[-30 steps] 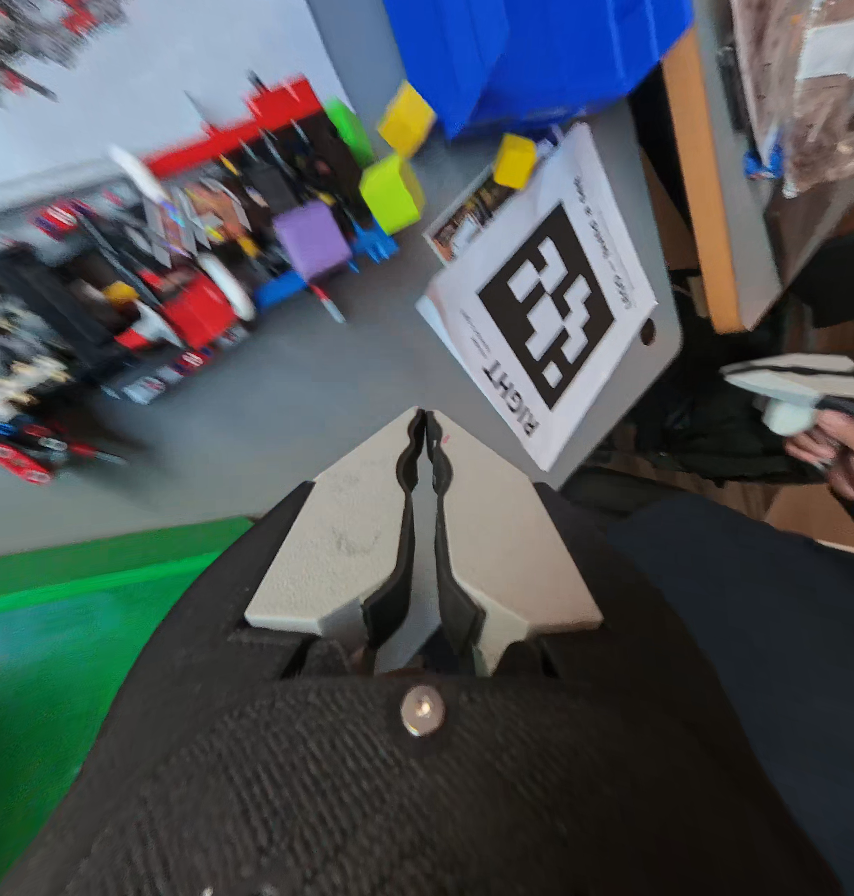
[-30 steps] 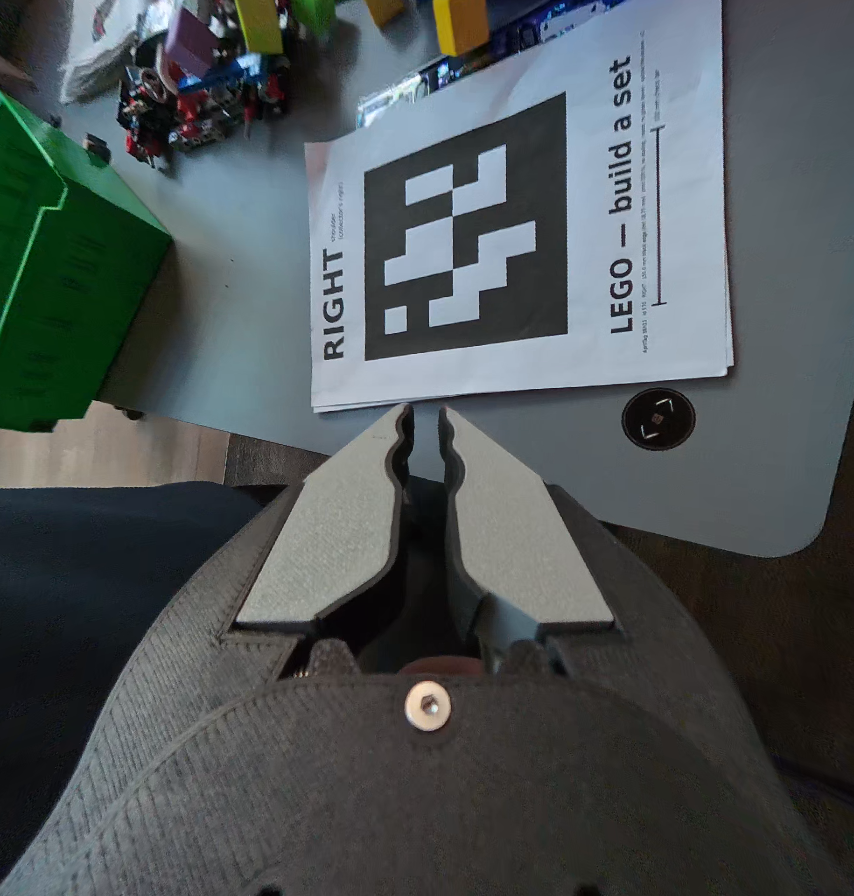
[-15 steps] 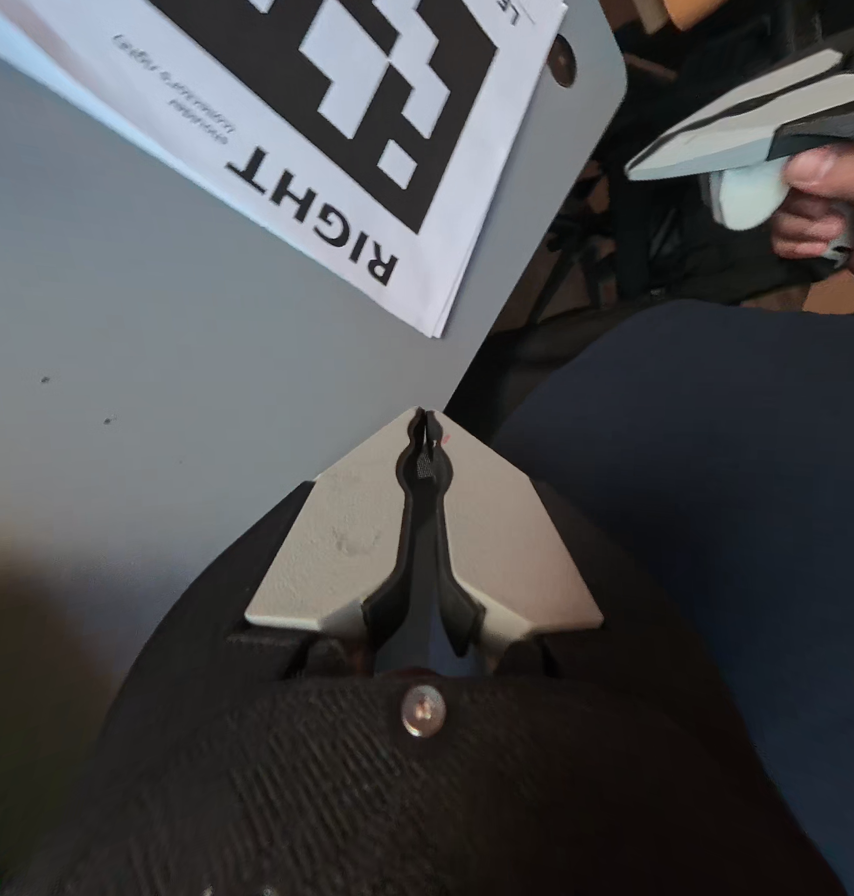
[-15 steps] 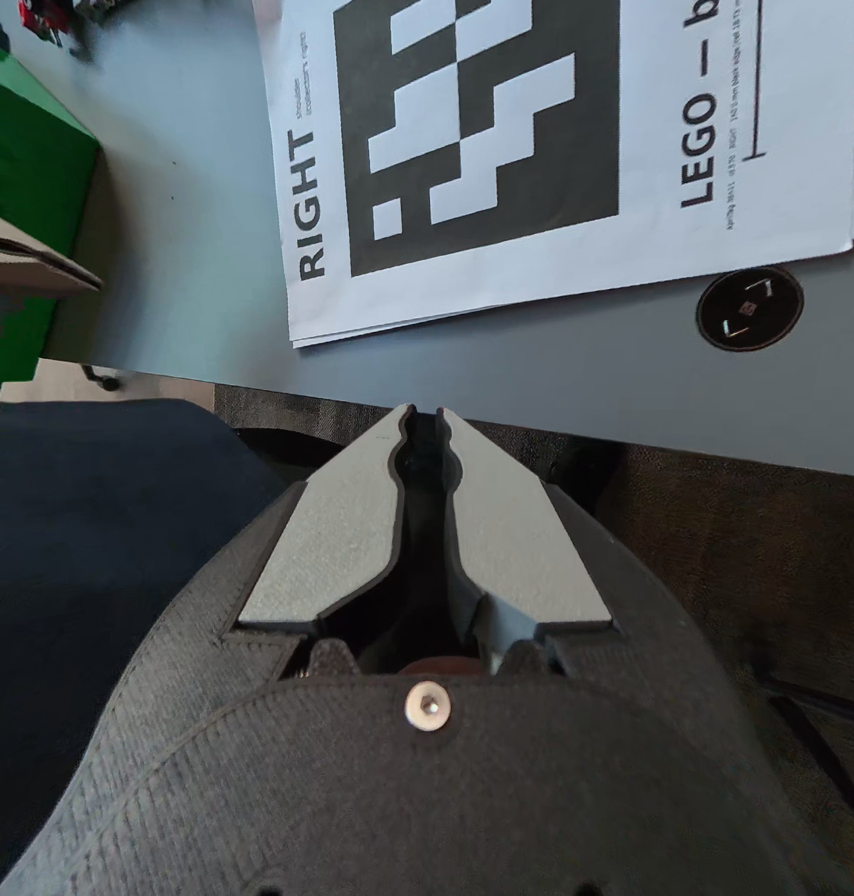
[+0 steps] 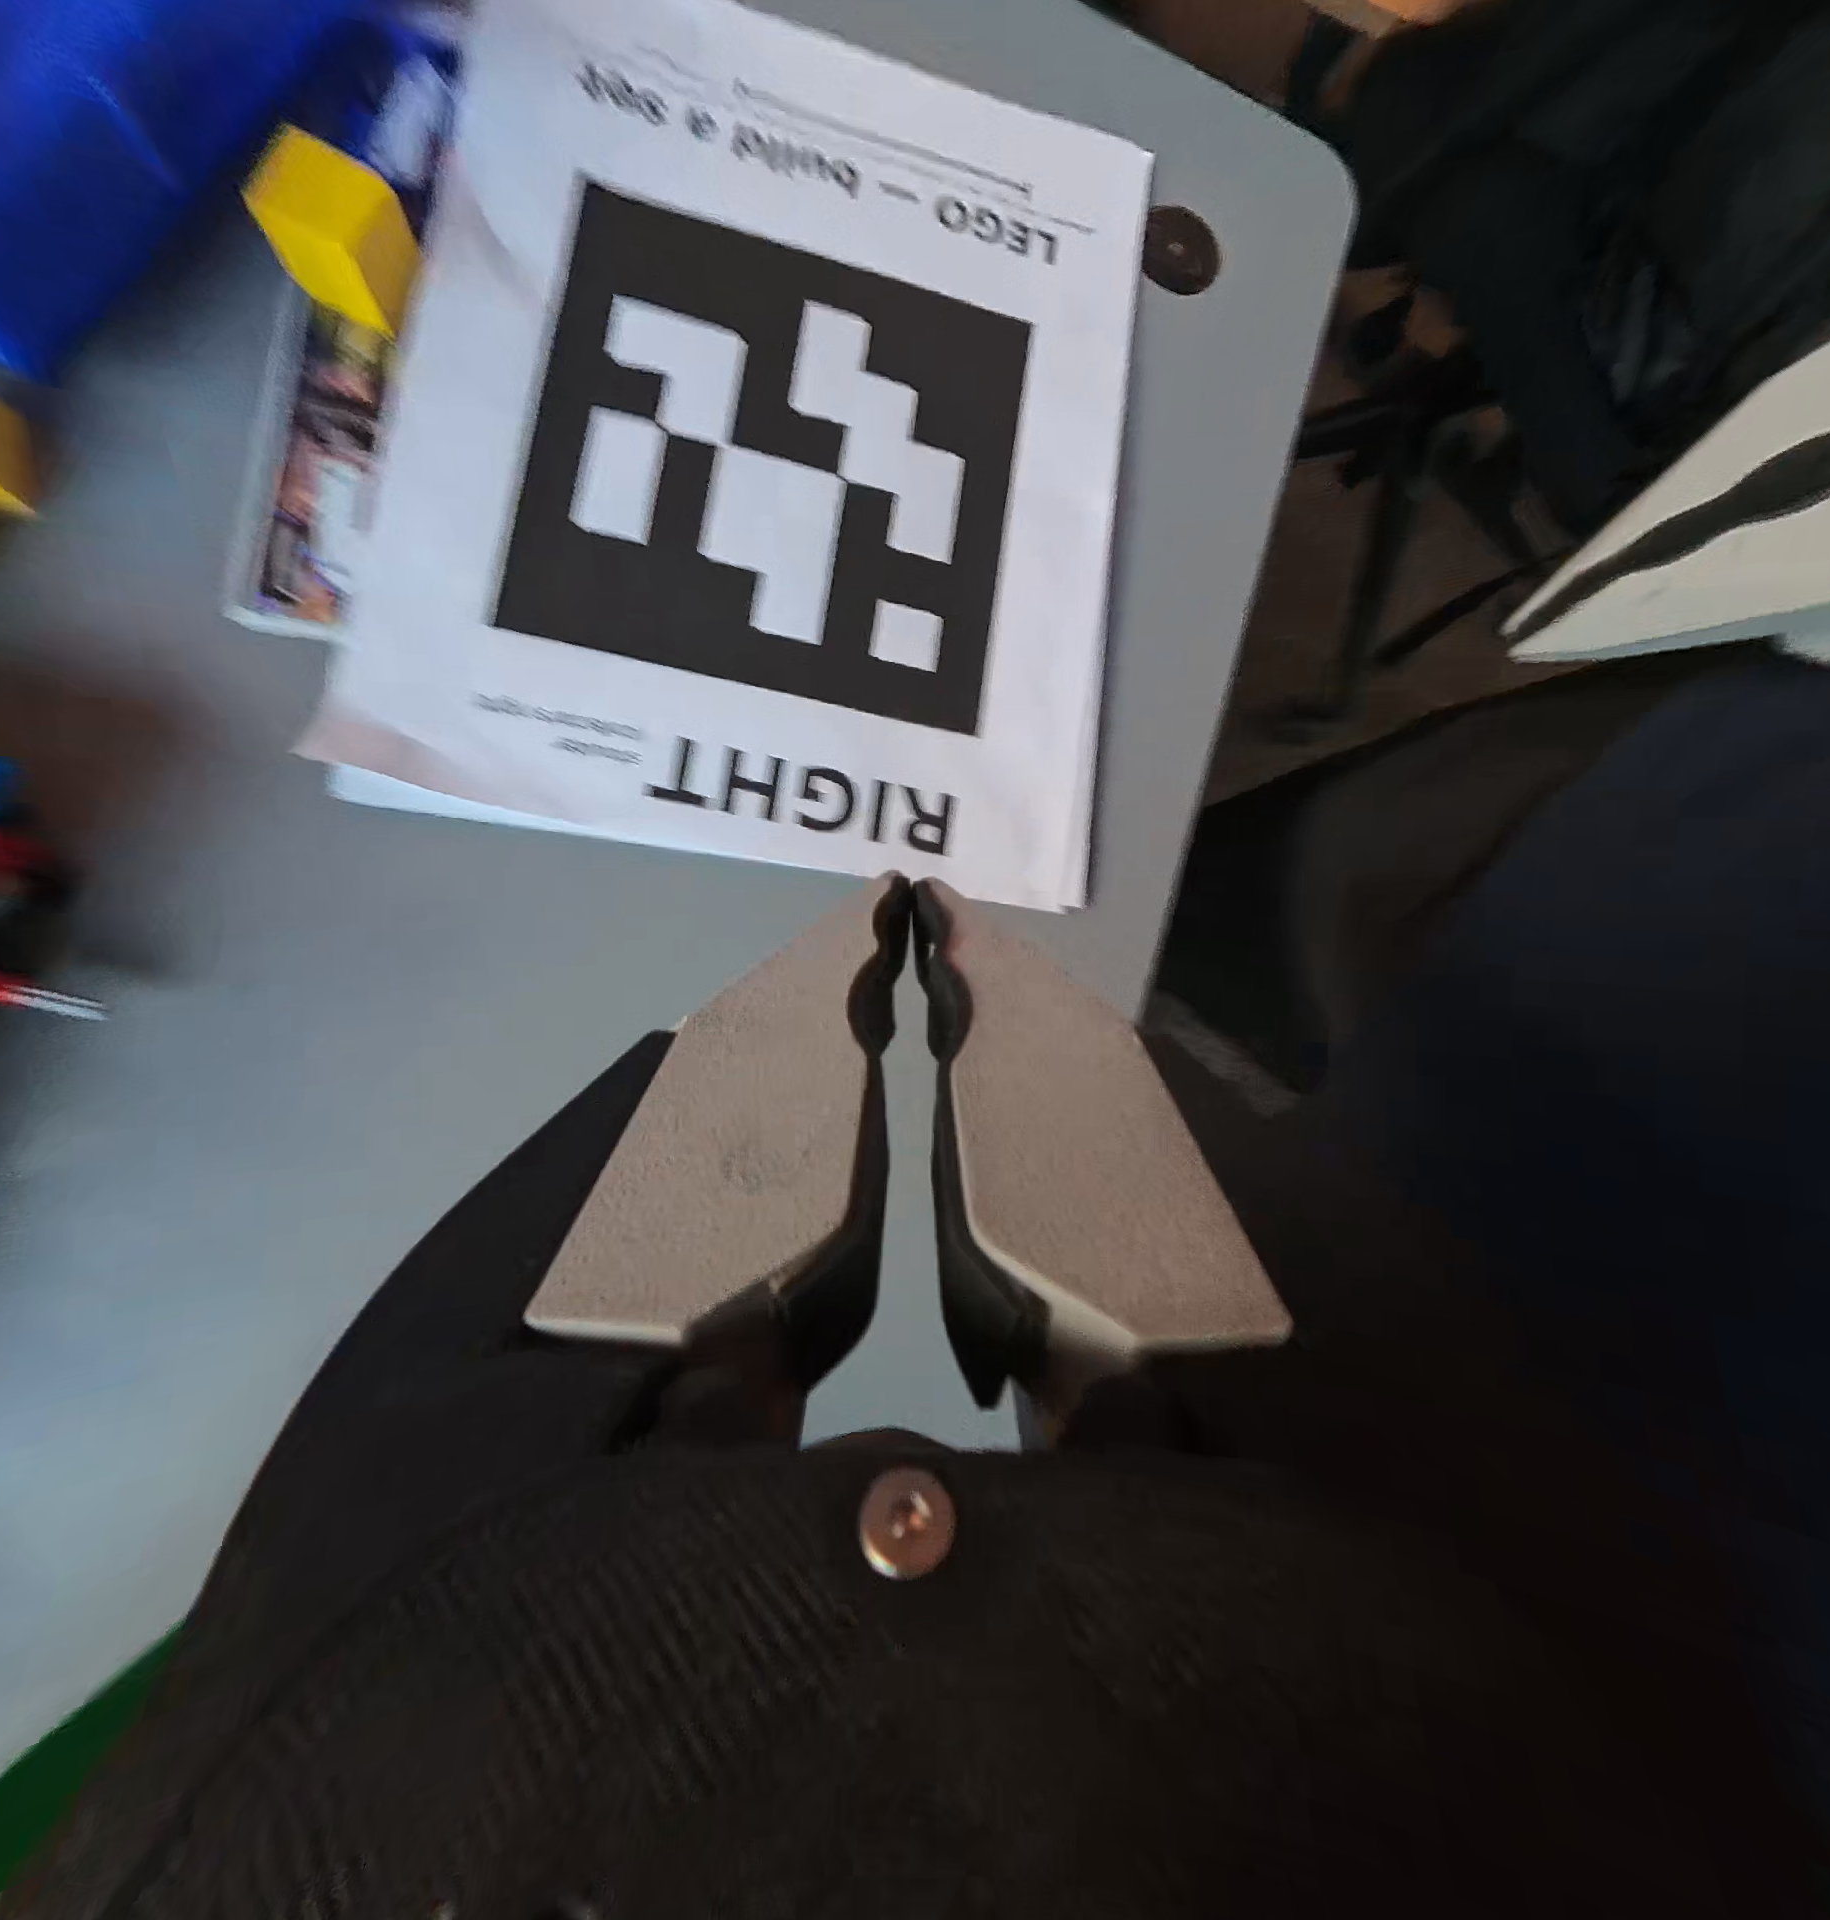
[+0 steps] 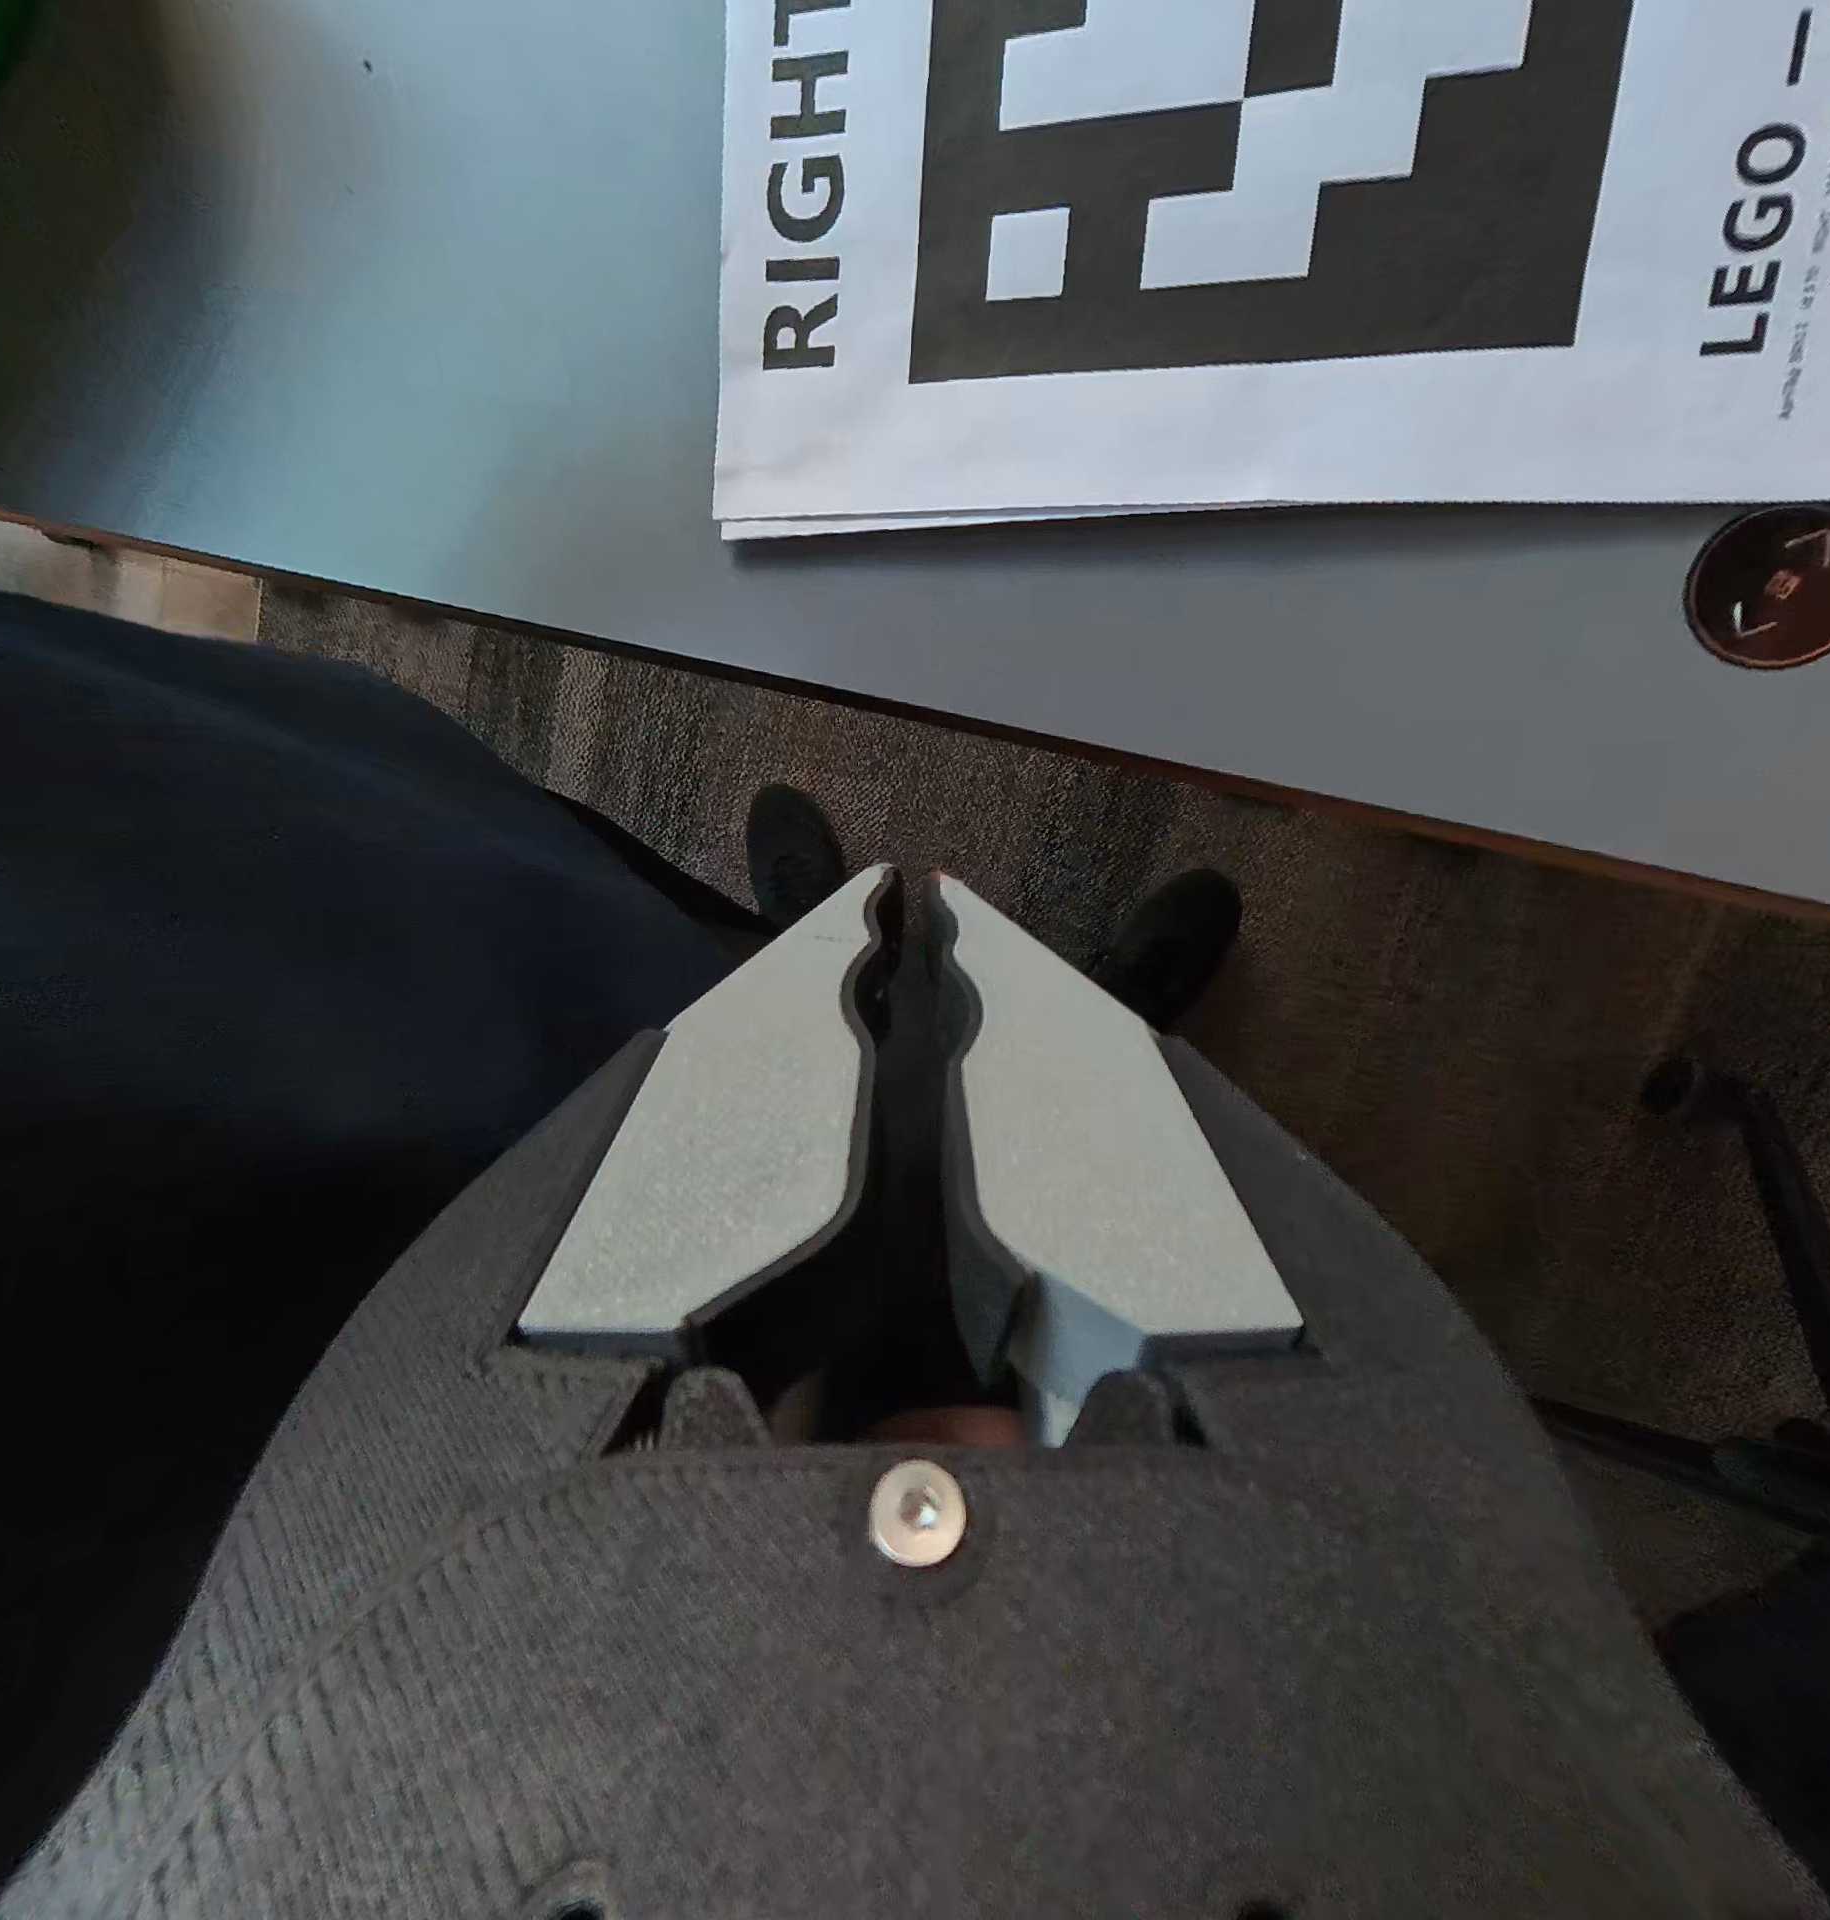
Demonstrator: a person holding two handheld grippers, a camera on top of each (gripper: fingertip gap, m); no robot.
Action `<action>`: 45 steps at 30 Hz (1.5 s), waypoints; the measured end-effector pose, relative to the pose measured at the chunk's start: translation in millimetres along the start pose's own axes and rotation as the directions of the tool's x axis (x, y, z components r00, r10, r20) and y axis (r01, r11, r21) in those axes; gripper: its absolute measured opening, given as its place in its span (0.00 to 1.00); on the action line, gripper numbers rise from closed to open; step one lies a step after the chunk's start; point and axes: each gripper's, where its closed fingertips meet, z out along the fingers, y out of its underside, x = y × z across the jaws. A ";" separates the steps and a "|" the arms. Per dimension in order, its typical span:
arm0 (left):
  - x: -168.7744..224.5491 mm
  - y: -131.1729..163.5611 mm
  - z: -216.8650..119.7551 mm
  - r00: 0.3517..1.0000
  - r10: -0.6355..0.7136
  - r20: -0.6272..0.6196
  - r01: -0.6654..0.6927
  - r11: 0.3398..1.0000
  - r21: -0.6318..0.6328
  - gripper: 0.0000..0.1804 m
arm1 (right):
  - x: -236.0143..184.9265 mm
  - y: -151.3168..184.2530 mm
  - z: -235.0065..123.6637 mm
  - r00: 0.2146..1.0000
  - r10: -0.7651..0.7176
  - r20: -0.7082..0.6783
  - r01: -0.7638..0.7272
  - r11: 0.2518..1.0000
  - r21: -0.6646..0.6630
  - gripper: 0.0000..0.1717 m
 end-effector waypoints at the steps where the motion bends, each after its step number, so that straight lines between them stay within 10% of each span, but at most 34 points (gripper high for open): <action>1: -5.7 -5.1 -5.0 0.997 0.053 0.057 -0.054 0.998 0.024 0.00 | 1.5 -3.4 -0.3 1.000 -0.011 -0.001 0.011 1.000 0.008 0.01; 8: 22.4 0.7 -1.0 0.999 0.044 -0.030 -0.045 0.998 -0.037 0.26 | 14.7 -29.3 16.6 0.985 -0.131 0.113 0.131 0.991 0.008 0.01; 19: 56.8 15.3 39.9 0.909 -0.271 0.315 0.312 0.946 -0.087 0.26 | 37.0 -36.7 20.8 0.772 -0.537 0.341 0.552 0.832 0.059 0.01; 35: 46.4 58.5 11.7 0.756 -0.307 0.578 0.450 0.885 -0.118 0.32 | 37.9 -73.4 31.5 0.692 -0.651 0.312 0.647 0.751 0.130 0.08; 40: 20.9 56.4 10.6 0.789 -0.270 0.551 0.377 0.922 -0.087 0.33 | 32.6 -89.3 40.6 0.732 -0.637 0.240 0.637 0.766 0.090 0.11; 45: 44.7 55.2 10.5 0.942 -0.245 0.228 0.254 0.967 -0.011 0.30 | 18.5 -91.3 40.3 0.800 -0.569 0.188 0.573 0.818 0.038 0.01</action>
